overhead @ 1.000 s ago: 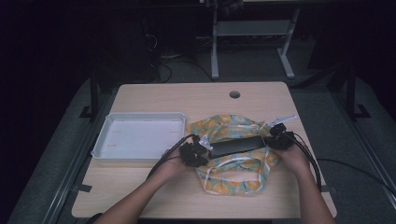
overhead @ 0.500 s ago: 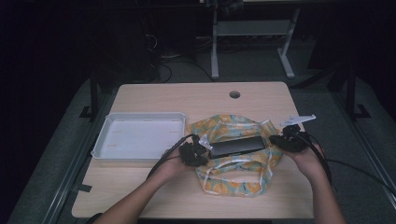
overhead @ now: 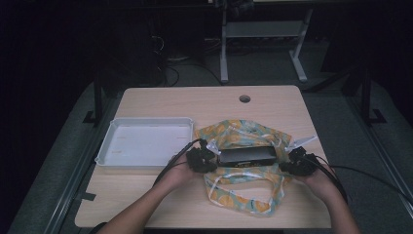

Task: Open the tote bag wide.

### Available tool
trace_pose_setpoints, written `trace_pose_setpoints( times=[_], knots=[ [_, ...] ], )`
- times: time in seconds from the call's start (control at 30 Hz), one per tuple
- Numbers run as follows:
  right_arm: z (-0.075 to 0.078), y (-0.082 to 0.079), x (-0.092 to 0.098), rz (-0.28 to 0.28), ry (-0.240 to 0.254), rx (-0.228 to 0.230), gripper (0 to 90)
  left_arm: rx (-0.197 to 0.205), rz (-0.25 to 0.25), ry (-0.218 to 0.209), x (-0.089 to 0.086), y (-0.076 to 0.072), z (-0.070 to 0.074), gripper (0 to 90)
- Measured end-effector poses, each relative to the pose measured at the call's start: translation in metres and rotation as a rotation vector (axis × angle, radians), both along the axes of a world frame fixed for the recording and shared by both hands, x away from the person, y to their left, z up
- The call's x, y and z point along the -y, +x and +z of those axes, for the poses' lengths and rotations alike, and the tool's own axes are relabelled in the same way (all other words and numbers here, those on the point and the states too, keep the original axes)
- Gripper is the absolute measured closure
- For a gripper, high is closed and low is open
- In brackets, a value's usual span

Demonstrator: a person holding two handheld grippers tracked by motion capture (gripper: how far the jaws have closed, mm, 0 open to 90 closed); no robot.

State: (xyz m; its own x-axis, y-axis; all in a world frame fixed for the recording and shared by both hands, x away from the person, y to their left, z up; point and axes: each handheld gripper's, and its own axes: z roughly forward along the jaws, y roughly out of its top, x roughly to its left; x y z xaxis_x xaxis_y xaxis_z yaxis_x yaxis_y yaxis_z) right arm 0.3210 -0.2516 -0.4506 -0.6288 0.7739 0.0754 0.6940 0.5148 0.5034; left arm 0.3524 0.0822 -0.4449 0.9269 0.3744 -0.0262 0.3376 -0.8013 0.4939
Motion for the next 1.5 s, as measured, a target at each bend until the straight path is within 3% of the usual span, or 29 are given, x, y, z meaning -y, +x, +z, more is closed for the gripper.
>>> trace_pose_setpoints(
  times=[0.17, 0.47, 0.57, 0.63, 0.7, 0.73, 0.87, 1.0, 1.2, 1.5],
  knots=[
    [0.001, -0.002, -0.002, 0.01, -0.006, -0.001, 88.8, -0.002, 0.012, -0.019, -0.003, 0.004, 0.002, 89.3],
    [0.04, -0.012, 0.0, 0.088, 0.025, 0.115, 73.0, 0.0, 0.026, -0.118, -0.017, 0.0, 0.024, 78.4],
    [0.05, -0.011, 0.0, 0.112, 0.041, 0.15, 77.5, 0.004, 0.043, -0.166, -0.02, 0.0, 0.035, 78.9],
    [0.054, -0.007, -0.002, 0.105, 0.039, 0.152, 86.6, 0.009, 0.04, -0.187, -0.021, 0.0, 0.042, 83.6],
    [0.055, 0.0, -0.004, 0.1, 0.02, 0.166, 89.6, 0.007, 0.037, -0.196, -0.02, -0.001, 0.046, 87.9],
    [0.054, 0.004, -0.005, 0.089, 0.015, 0.159, 89.7, 0.01, 0.044, -0.199, -0.018, -0.001, 0.046, 88.5],
    [0.044, 0.016, -0.01, 0.073, -0.031, 0.135, 89.8, 0.03, 0.071, -0.14, -0.011, 0.001, 0.038, 88.7],
    [0.037, 0.019, -0.009, 0.06, -0.032, 0.114, 89.8, 0.024, 0.074, -0.111, -0.005, 0.005, 0.032, 89.1],
    [0.028, 0.02, -0.003, 0.049, -0.012, 0.075, 89.7, 0.02, 0.1, -0.127, -0.003, 0.01, 0.029, 89.0],
    [0.025, 0.008, -0.004, 0.106, 0.026, 0.046, 89.7, 0.038, 0.129, -0.138, -0.007, 0.021, 0.028, 89.1]
  ],
)
